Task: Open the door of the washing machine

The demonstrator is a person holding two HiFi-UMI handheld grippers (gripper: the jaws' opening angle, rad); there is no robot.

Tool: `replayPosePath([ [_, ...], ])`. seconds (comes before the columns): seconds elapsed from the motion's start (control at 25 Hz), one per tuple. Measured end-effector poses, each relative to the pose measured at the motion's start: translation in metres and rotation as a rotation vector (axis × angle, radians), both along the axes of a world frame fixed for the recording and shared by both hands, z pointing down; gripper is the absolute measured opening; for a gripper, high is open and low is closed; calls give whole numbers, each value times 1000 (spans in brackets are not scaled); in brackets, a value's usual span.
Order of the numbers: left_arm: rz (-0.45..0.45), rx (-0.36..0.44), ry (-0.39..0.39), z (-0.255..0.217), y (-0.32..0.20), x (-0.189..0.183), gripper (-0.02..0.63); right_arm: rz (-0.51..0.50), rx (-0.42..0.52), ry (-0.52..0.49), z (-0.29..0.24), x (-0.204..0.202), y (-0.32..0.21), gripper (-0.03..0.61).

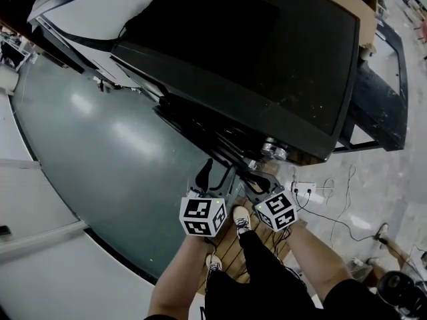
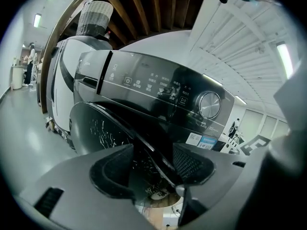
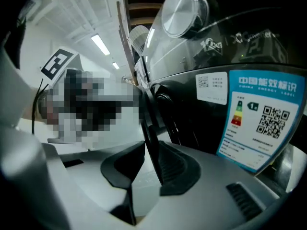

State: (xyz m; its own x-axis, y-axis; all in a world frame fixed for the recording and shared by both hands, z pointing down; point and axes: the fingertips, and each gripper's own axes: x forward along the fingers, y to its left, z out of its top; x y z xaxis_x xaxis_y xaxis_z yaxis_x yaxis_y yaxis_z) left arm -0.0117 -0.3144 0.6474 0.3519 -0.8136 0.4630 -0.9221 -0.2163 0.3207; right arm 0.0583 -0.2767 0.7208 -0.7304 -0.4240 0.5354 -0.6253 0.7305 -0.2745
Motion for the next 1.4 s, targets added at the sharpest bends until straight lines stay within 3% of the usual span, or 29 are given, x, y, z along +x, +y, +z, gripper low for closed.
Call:
replayPosePath([
  [0.24,-71,-34,20,8,29,-23,259,-51,20,-127,-29,-12,28,112],
  [0.56,-133,-50,8,14,63,-57,258,-58,111,-144,-66,-31,28,104],
  [1.08,-286,-55,-14,13,118,-137,258,-134,161,-185,-108,-114,38,81],
  [1.4,-415,-58,-26,13,146,-203,258,-265,159,-179,-114,-184,59,80],
])
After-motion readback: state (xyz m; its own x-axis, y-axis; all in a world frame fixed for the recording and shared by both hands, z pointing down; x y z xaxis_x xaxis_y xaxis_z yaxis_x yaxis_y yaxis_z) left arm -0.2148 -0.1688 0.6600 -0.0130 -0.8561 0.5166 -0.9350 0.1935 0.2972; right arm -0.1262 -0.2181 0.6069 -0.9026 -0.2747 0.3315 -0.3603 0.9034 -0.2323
